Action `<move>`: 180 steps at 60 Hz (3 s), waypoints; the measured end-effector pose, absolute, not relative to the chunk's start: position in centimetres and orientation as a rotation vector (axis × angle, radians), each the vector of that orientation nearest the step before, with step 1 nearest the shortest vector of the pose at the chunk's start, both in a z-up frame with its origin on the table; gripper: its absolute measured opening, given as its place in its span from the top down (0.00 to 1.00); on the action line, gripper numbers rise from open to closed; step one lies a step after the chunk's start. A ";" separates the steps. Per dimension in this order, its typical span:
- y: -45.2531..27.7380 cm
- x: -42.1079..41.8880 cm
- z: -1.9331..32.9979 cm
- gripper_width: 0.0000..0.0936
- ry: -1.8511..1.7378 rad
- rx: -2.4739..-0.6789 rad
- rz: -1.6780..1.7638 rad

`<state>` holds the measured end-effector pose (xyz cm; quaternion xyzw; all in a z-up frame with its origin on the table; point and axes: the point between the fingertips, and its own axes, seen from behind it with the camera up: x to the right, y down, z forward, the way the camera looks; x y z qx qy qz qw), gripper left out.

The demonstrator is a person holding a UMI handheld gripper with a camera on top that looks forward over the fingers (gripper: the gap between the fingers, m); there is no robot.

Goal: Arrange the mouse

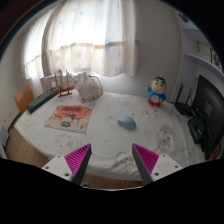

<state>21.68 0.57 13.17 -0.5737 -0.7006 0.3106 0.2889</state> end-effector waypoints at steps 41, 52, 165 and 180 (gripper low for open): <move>7.6 11.6 6.3 0.10 -1.632 -1.598 0.858; 7.8 7.8 3.3 0.10 -1.632 -1.582 0.867; -24.4 -1.6 2.0 0.58 -1.785 -1.683 0.899; -25.6 -0.4 -0.7 0.26 -1.819 -1.599 0.803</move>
